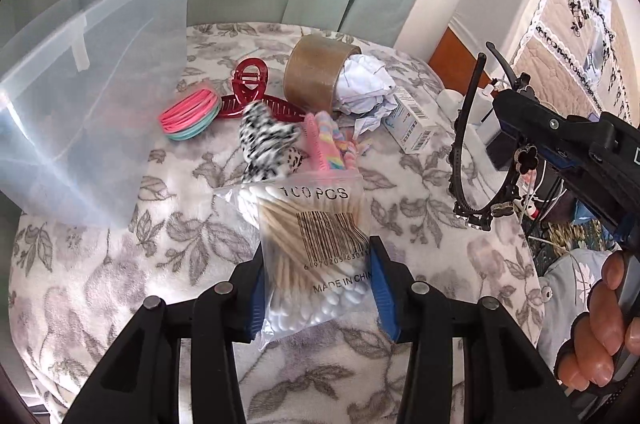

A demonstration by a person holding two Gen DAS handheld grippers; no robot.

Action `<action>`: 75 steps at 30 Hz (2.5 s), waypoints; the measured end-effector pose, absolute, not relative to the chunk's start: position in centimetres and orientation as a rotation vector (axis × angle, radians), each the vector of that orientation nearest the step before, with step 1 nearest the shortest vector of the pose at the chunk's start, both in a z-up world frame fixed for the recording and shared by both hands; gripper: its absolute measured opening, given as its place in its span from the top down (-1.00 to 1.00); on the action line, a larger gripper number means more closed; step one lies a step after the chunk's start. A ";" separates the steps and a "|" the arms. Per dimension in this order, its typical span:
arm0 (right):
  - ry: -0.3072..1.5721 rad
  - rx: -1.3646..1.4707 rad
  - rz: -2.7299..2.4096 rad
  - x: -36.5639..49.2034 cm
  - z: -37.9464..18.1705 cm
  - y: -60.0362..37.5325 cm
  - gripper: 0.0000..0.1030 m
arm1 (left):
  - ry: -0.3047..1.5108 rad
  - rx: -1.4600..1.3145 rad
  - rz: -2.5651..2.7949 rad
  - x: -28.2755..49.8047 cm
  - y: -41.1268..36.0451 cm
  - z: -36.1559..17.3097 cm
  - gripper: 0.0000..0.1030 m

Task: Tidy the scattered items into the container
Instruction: 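Carry the swab bag and headband over the container and release both inside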

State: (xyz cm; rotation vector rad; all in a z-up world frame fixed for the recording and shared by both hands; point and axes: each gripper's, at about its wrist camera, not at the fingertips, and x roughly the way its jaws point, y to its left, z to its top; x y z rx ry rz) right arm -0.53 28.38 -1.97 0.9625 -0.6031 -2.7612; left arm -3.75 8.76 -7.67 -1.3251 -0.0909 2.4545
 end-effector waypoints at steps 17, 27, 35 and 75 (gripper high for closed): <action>-0.549 0.734 -2.807 3.3 4.6 26.4 0.68 | -0.138 -1.089 2.580 -1.2 5.9 -1.2 0.10; -0.458 0.631 -2.791 4.3 8.4 23.9 0.68 | -0.249 -0.967 2.631 -0.3 2.8 2.8 0.10; -0.374 0.549 -2.740 4.1 11.3 21.0 0.68 | -0.331 -0.822 2.719 0.2 -1.2 6.1 0.10; -0.158 0.774 -2.321 -9.3 4.1 3.0 0.68 | -0.653 -0.836 2.880 -6.8 -14.8 1.5 0.09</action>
